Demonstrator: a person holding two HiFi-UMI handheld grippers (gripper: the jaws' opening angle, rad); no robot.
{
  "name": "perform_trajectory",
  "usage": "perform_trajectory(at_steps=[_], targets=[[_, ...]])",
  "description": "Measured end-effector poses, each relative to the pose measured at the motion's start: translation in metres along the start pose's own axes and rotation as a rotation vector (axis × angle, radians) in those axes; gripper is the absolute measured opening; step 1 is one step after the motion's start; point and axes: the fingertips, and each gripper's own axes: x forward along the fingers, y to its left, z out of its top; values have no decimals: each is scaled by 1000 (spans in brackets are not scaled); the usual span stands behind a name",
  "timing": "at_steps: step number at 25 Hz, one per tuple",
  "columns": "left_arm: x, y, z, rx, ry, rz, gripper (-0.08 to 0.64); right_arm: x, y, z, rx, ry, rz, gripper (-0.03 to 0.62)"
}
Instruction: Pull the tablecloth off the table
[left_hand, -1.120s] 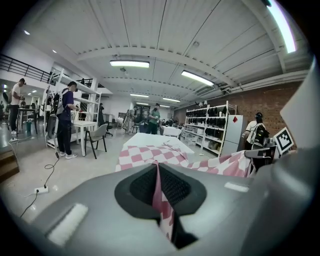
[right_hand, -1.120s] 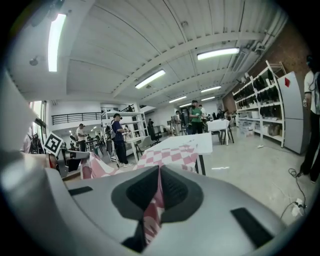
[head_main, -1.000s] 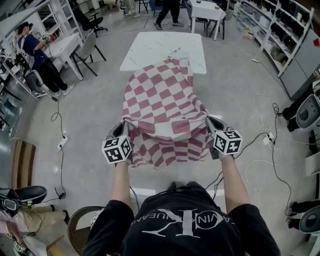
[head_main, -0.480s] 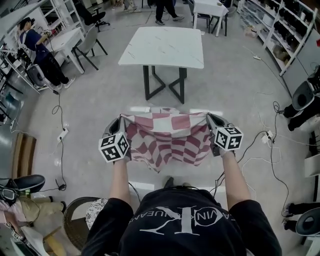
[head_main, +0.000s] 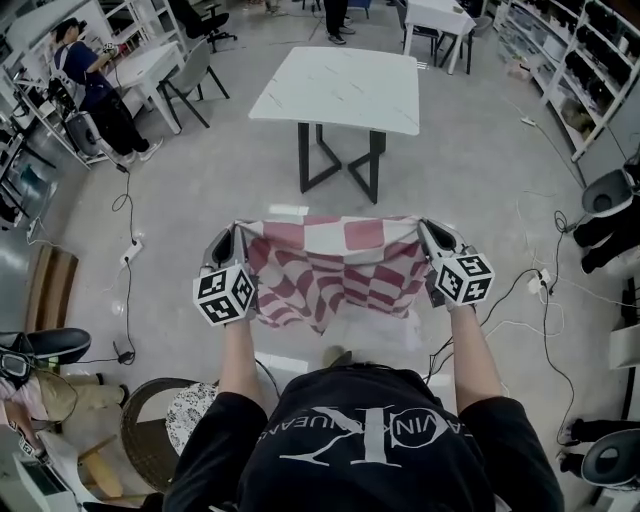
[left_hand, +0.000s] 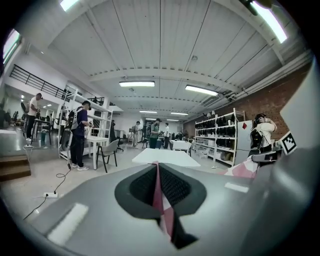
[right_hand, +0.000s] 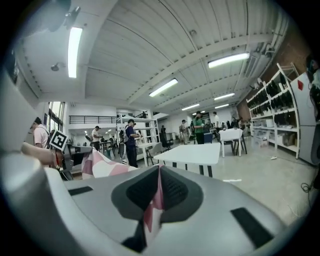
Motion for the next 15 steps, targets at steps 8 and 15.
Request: perform_trajectory(at_steps=[8,15], targets=[[-4,-2,19,25,-84,2,14,-11,4,31,-117,-91,-17,15],[9,-17,47,67,-117,-32,14,-11,-12,63,-60,-155,-75,15]])
